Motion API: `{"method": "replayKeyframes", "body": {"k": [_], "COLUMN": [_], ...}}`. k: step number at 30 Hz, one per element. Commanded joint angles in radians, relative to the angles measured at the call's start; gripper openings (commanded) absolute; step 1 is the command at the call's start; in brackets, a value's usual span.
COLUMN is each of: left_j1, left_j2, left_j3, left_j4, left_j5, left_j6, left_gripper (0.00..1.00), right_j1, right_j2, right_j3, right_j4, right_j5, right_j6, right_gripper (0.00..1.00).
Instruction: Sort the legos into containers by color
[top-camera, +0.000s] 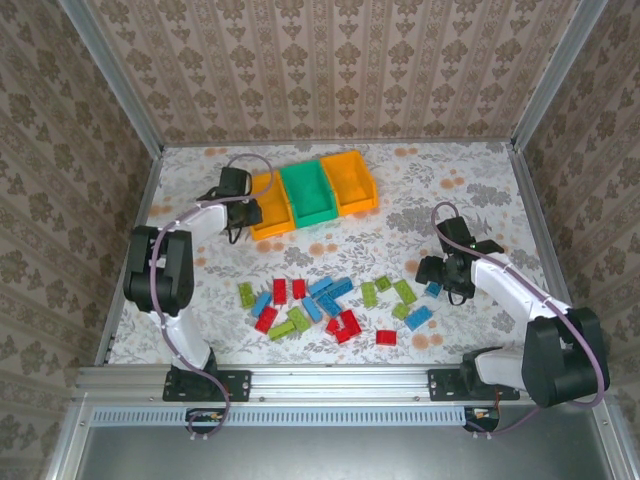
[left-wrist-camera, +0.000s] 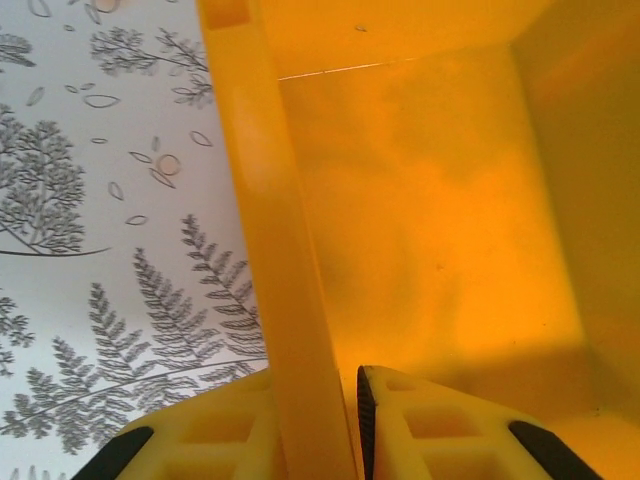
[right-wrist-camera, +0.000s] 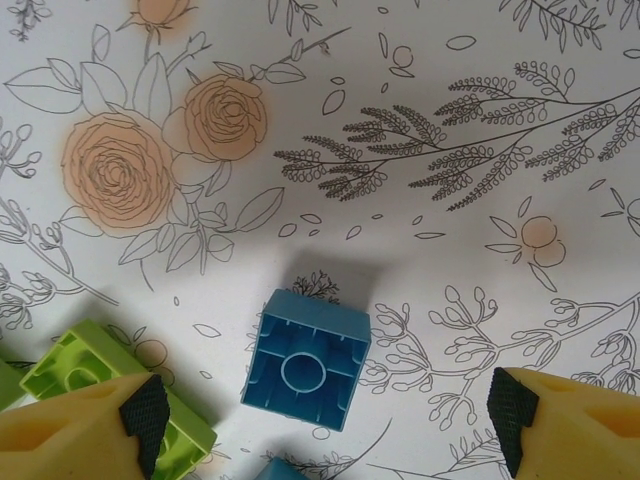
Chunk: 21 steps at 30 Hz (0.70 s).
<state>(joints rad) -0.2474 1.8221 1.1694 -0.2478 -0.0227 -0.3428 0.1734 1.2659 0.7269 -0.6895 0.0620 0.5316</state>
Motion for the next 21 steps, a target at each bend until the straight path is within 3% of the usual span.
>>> {"method": "replayKeyframes", "body": {"k": [1, 11, 21], "left_j1": [-0.031, -0.080, -0.132], "left_j2": [-0.035, -0.056, -0.131], "left_j3": [-0.035, -0.087, -0.153], "left_j4": [0.011, 0.045, 0.044], "left_j5": [-0.003, -0.014, -0.052], "left_j6": [0.040, 0.071, 0.068], "left_gripper": [0.23, 0.20, 0.20], "right_j1": [0.005, 0.004, 0.006], "right_j2": [0.014, 0.017, 0.030], "right_j3": [-0.007, -0.027, -0.027], "right_j4": [-0.032, -0.004, 0.015], "right_j5": [0.036, 0.020, -0.025], "right_j6": [0.011, 0.032, 0.047], "right_gripper": [0.87, 0.86, 0.78]}}
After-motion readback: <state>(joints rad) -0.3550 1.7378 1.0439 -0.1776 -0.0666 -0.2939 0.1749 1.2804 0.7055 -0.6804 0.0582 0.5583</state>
